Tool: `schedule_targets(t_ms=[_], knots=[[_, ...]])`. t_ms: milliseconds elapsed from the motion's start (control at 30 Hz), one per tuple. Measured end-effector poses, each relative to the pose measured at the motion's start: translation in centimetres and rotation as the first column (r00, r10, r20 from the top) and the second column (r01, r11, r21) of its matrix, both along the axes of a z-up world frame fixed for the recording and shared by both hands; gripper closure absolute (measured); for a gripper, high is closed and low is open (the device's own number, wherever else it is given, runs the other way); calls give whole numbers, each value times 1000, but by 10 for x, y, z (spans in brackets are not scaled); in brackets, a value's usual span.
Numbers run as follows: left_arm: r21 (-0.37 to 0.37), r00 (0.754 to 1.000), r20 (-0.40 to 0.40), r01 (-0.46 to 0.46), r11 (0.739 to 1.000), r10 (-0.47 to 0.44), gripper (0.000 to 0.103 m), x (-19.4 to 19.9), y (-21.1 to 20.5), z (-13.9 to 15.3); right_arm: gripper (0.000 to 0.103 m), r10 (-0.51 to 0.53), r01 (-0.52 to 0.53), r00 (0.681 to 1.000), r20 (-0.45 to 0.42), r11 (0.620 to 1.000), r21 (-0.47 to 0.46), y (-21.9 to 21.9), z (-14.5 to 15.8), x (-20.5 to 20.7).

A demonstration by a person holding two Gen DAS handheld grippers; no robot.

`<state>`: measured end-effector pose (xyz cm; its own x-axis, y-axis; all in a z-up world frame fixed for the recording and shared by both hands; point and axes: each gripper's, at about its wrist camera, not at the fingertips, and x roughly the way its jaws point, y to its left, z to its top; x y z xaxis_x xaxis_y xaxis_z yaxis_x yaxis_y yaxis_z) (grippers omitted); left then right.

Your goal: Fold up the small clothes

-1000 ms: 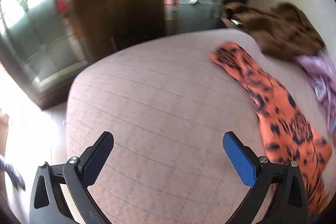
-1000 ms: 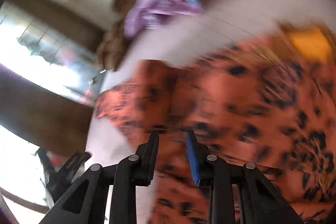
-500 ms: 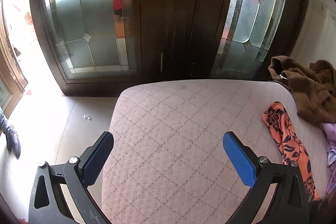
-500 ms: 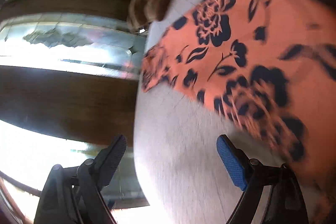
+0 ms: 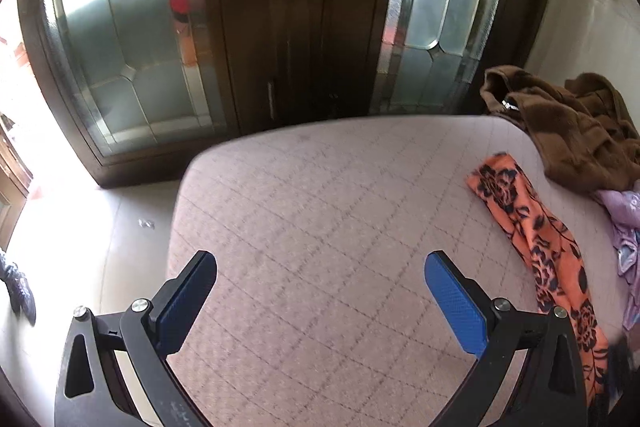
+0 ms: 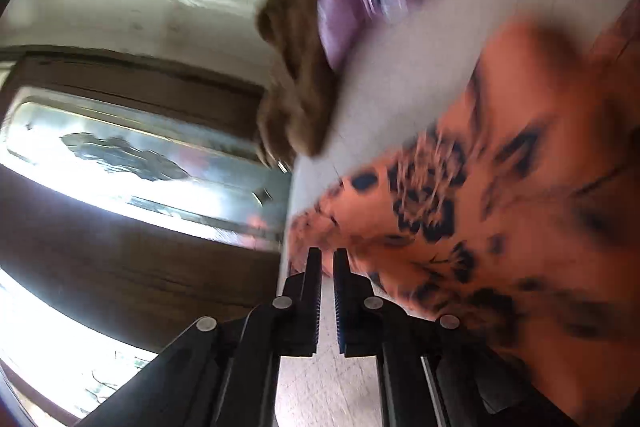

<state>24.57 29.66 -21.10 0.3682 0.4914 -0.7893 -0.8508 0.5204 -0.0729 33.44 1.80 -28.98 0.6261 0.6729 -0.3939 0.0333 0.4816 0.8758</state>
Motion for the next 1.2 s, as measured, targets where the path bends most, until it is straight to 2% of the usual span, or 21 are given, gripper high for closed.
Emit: schedule_targets(t_ms=[67,133,200,233,300,333,367,400,433,500,600,700,800,833,867,900,933,967,1067,1167,1200], knots=[[-54,999,-2,33,998,-33,0,3,-3,-7,97,-25,25,999,29,1000,12,-28,14,-21],[-76,999,-19,42,996,-44,0,4,-9,-12,97,-37,38,999,28,998,-47,-47,23,-35],[-91,999,-10,45,995,-46,0,2,-12,-13,93,14,-10,1000,22,986,-164,-48,33,-36],[-91,999,0,41,995,-41,0,-1,-13,-11,92,49,-49,999,-6,978,-200,-45,34,-33],[-79,1000,5,20,997,-20,0,-5,-10,-8,85,120,-129,991,-49,956,-264,-31,35,-23],[-77,1000,11,1,997,-1,0,-9,-6,-6,62,154,-162,987,-50,928,-334,-18,35,-16],[-80,1000,19,-13,997,15,0,-12,-2,-5,23,193,-192,980,-40,890,-413,-3,39,-10],[-87,999,28,-31,996,34,0,-16,6,-4,12,253,-225,967,-10,842,-490,18,46,-4],[-95,998,39,-53,994,56,0,-20,13,-4,10,286,-232,958,25,822,-520,28,46,-5],[-99,994,52,-88,991,93,0,-25,25,-3,10,361,-243,929,78,758,-606,59,52,5],[-86,991,48,-122,989,127,0,-25,39,-4,10,458,-313,888,27,648,-695,112,46,26],[-112,991,51,-121,986,127,0,-22,45,-8,10,501,-325,865,-10,544,-774,160,32,44],[-125,994,38,-96,987,101,0,-15,40,-12,15,506,-328,858,-91,402,-855,206,3,67],[-123,995,35,-84,989,89,0,-10,39,-12,38,483,-334,866,-128,368,-868,212,-10,74],[-118,996,31,-75,990,80,0,-8,37,-12,53,446,-354,877,-178,349,-868,214,-24,84],[-110,997,27,-70,991,73,0,-6,35,-12,59,434,-351,885,-167,386,-853,211,-25,89],[-107,997,25,-68,992,71,0,-6,34,-12,86,422,-333,896,-138,432,-838,204,-20,89],[-108,997,26,-68,992,71,0,-5,34,-12,92,416,-337,899,-137,458,-822,197,-16,89],[-98,998,27,-57,994,60,0,-5,26,-10,93,377,-278,925,-54,572,-772,158,14,77],[-68,999,23,-24,997,26,0,-2,13,-6,93,335,-227,942,35,707,-669,104,53,56],[-57,1000,19,-8,998,9,0,0,8,-5,93,311,-198,948,67,740,-643,82,68,46]])
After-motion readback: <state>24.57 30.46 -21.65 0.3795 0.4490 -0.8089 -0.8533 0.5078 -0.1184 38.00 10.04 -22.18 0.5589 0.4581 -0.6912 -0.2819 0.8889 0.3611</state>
